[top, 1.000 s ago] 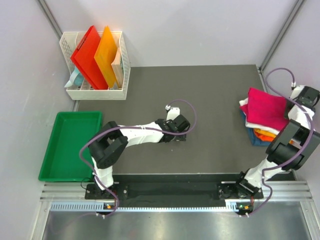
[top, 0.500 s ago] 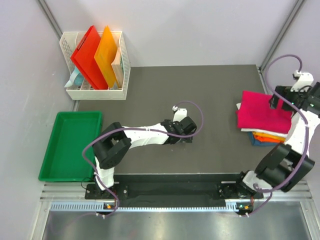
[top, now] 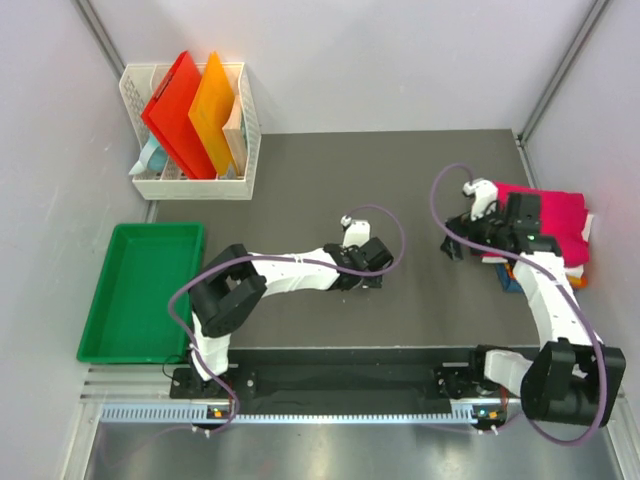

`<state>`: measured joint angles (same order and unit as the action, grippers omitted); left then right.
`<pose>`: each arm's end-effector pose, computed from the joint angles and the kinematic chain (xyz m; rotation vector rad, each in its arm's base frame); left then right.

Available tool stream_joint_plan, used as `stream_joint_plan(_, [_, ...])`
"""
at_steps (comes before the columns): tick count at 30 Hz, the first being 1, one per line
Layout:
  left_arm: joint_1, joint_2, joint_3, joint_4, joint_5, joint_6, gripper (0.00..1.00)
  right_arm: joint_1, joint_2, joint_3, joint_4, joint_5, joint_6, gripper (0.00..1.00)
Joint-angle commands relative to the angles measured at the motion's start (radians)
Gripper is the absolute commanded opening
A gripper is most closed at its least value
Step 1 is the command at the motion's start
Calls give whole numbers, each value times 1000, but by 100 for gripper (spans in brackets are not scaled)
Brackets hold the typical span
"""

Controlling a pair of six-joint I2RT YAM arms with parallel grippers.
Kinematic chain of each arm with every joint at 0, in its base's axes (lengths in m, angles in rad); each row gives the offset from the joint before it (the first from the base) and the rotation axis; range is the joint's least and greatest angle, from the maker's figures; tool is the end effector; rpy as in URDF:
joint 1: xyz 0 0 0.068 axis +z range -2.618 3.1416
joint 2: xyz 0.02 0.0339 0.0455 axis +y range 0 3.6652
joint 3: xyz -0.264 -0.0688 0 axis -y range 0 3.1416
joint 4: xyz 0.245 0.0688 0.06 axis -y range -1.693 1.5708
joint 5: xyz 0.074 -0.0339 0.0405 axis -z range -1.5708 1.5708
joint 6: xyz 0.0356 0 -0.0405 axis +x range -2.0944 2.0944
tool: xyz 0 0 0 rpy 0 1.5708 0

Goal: Fold and stack the t-shirts
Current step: Put the neatly folded tshirt into the corner of the board with the right arm

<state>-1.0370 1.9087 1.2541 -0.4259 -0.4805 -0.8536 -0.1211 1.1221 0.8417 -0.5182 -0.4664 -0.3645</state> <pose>0.2116 -0.3258 0.1679 0.0754 2.4738 -0.1467 0.2316 -0.0121 0.2654 -0.4937 2.2291 0.3019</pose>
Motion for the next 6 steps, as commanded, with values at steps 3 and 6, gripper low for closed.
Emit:
stream_joint_plan(3, [-15,-80,-50,-45,-69,-38,99,289,-32,20,116,200,56,100])
stream_joint_plan(6, [-17,-99,-70,-48,-81,-48,99,383,16,66,124,254,119,100])
